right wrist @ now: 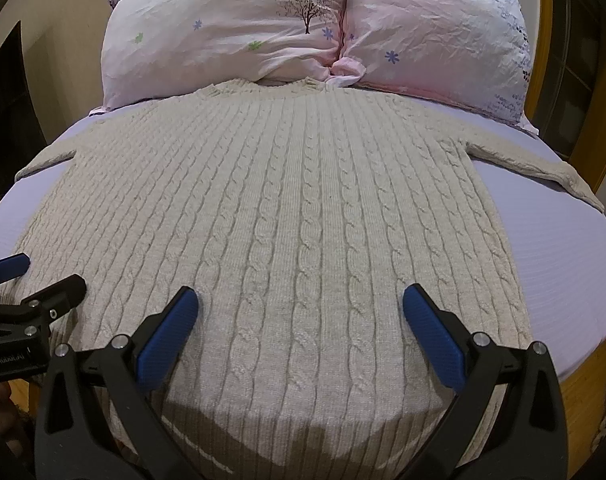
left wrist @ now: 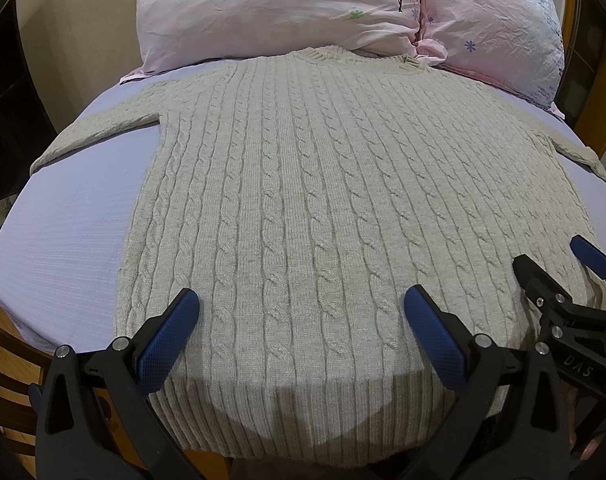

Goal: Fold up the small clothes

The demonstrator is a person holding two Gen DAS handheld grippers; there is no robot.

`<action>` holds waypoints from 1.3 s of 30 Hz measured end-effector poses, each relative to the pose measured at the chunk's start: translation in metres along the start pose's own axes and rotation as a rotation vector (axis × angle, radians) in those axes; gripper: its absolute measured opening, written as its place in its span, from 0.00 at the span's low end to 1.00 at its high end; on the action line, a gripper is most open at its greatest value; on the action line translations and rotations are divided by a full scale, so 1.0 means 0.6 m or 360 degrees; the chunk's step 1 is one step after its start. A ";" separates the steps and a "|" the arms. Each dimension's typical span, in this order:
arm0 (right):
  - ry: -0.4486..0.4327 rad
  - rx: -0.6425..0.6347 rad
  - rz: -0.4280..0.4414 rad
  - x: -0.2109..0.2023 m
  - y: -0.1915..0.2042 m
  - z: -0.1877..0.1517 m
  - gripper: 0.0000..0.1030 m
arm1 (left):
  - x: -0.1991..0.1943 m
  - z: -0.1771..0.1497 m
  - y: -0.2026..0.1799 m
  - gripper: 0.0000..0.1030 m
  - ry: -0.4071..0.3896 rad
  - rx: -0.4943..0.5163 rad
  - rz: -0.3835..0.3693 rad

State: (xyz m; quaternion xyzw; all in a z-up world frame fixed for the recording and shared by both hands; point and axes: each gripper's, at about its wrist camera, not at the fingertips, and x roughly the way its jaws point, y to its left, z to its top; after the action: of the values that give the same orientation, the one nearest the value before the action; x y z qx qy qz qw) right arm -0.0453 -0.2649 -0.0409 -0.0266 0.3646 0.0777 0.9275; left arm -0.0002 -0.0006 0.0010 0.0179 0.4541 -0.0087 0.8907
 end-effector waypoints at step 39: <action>0.0018 0.1655 -0.0525 0.190 -0.761 0.194 0.11 | -0.026 0.096 0.178 0.99 -0.0699 -0.0295 -0.0388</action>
State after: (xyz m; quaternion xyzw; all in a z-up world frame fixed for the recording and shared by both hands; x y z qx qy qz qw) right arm 0.1899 -0.6890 -0.0361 0.3783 0.3510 -0.2596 0.8163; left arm 0.0406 0.1040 0.0500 -0.1209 0.2478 -0.0781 0.9581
